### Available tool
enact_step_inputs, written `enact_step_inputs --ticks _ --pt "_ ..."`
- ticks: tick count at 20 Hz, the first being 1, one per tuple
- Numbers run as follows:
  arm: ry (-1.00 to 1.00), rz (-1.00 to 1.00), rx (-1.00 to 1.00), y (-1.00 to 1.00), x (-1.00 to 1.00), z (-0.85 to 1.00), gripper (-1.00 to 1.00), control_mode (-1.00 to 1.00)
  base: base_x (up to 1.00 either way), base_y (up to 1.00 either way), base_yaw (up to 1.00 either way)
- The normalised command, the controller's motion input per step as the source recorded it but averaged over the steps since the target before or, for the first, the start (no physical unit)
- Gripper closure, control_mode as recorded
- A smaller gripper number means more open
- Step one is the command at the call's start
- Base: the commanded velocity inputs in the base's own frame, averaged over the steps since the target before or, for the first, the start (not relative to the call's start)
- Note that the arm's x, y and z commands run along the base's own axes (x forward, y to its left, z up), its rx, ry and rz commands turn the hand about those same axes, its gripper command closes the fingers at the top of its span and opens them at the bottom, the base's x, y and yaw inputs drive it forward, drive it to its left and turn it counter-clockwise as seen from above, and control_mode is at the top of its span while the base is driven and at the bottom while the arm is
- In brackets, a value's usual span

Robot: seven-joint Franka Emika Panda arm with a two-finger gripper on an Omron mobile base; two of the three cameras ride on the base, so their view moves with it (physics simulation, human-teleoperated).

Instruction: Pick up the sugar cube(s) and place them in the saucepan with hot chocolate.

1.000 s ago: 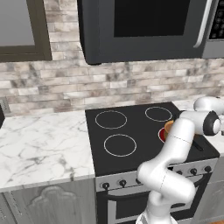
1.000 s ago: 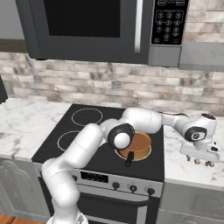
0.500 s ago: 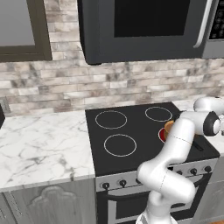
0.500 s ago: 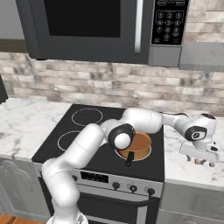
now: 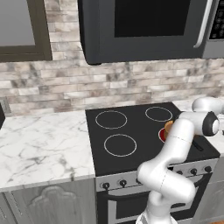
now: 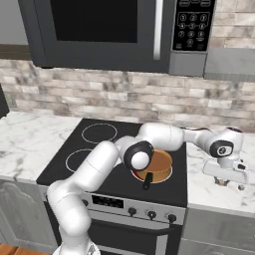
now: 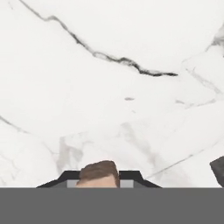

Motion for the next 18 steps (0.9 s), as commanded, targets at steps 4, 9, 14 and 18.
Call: enact_step_inputs --ticks 4,9,14,18 --pt "0.08 0.0 0.01 0.0 0.0 -0.05 1.0 -1.0 0.0 0.0 0.0" --pt "-0.04 0.0 0.15 0.0 -0.46 0.12 1.0 -1.0 0.0 0.0 0.0" --pt "-0.15 0.0 0.22 0.03 -0.68 0.44 1.0 -1.0 0.0 0.0 0.0" --pt "-0.13 0.0 0.13 0.25 -0.43 0.67 1.0 -1.0 0.0 0.0 0.0"
